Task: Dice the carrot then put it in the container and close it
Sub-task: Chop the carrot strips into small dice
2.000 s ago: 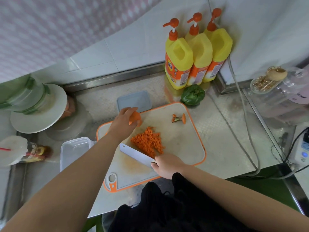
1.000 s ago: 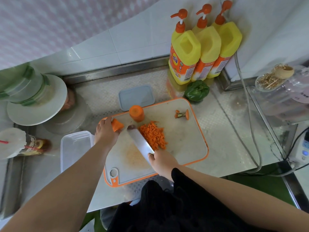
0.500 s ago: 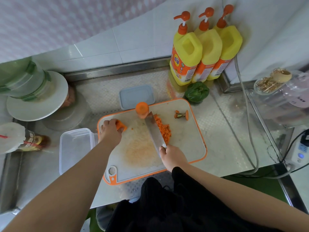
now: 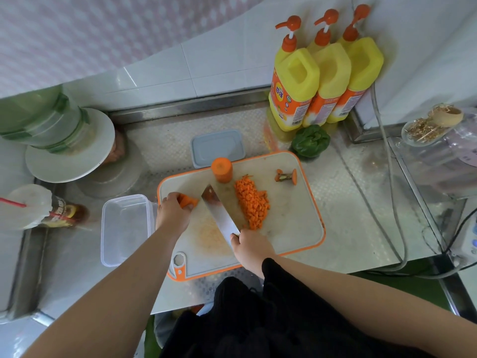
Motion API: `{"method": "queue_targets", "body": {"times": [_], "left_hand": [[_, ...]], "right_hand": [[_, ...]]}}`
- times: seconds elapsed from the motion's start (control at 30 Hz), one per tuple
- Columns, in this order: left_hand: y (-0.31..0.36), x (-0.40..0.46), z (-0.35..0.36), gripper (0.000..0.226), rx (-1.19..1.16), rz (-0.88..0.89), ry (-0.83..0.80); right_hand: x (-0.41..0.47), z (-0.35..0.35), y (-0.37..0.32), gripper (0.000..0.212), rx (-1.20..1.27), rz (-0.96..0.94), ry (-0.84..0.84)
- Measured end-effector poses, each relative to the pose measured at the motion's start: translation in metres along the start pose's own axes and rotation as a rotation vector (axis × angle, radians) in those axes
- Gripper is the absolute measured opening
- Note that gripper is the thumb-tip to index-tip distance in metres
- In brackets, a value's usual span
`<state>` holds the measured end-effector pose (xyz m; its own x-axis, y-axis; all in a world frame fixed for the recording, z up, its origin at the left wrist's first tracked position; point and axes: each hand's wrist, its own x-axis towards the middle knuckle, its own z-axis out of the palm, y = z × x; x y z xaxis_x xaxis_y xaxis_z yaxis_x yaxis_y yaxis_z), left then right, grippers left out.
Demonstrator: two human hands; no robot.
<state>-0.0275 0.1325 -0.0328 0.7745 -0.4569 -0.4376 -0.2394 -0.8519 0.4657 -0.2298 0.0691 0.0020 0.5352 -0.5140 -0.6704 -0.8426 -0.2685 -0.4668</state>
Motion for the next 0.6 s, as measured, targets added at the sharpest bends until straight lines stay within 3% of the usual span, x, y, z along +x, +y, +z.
{"method": "queue_targets", "body": {"times": [0.27, 0.47, 0.6], "left_hand": [[-0.002, -0.007, 0.003, 0.038, -0.015, 0.022, -0.005], [0.002, -0.018, 0.012, 0.036, 0.001, 0.110, 0.021], [0.003, -0.025, 0.015, 0.034, -0.001, 0.152, 0.058]], "right_hand": [[-0.005, -0.006, 0.018, 0.048, 0.048, 0.188, 0.142], [-0.002, -0.029, 0.041, 0.041, -0.001, 0.095, 0.144], [-0.006, -0.033, 0.048, 0.042, -0.211, -0.012, 0.042]]}}
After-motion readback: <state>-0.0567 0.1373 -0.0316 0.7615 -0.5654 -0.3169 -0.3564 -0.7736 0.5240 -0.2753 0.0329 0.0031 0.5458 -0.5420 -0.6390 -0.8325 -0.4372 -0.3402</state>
